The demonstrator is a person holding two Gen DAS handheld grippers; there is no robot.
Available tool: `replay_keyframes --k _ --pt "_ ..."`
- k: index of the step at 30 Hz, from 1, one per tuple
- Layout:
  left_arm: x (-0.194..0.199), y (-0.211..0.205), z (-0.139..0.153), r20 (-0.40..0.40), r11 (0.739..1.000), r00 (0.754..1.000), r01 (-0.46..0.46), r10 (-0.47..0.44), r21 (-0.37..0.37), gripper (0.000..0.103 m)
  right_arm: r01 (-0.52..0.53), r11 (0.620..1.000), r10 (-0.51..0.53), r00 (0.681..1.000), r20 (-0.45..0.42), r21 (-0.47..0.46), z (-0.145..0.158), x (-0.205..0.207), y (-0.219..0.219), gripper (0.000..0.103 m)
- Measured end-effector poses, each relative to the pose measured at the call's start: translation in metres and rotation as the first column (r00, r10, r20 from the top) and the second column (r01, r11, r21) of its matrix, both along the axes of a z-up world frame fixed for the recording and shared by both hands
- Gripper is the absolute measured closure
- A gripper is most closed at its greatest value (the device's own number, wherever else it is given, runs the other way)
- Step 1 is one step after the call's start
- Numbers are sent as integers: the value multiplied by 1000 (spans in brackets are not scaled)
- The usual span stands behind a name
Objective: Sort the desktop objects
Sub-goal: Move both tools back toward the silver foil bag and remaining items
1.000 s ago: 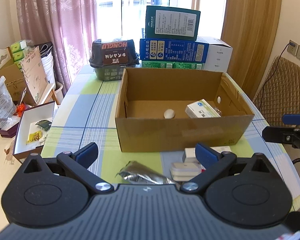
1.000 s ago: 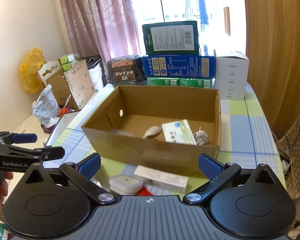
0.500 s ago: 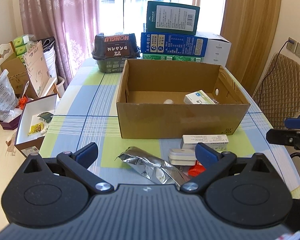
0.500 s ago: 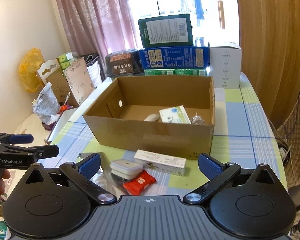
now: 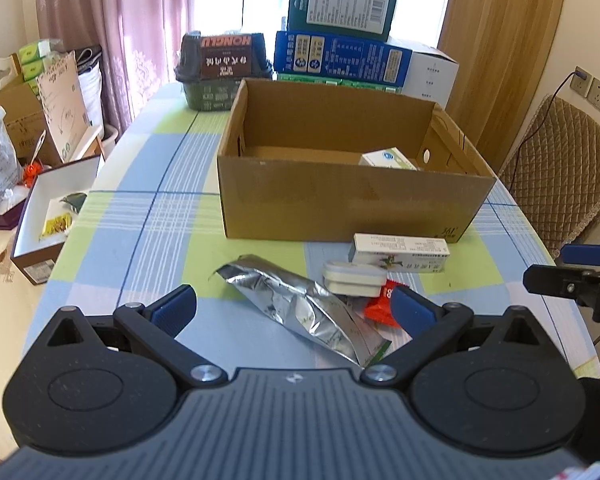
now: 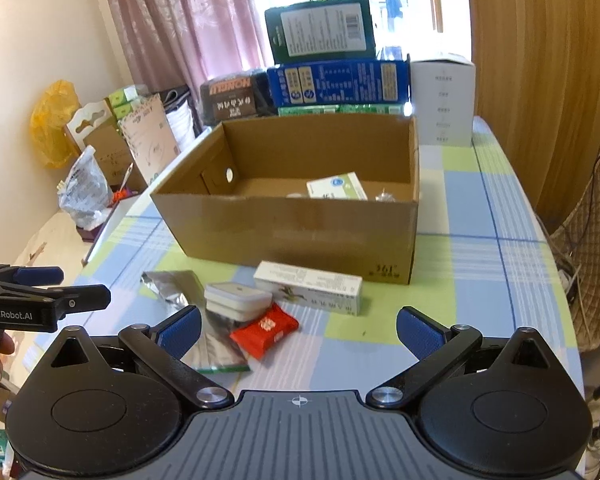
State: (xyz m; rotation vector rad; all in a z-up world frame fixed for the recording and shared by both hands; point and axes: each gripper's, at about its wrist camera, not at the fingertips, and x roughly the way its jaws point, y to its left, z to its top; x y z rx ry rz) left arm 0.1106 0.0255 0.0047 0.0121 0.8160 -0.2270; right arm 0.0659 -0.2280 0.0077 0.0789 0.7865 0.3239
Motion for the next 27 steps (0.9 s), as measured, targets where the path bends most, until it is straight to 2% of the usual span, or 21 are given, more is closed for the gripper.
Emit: replay_keyframes --k 20,27 --pt "2 -14 -39 -75 999 997 32 -33 -7 2 -4 999 2 998 -67 -37 -35 16 1 2" --pt "-1 -19 -60 -92 999 995 41 -43 -26 4 -27 996 21 997 -76 -81 -52 18 4 2"
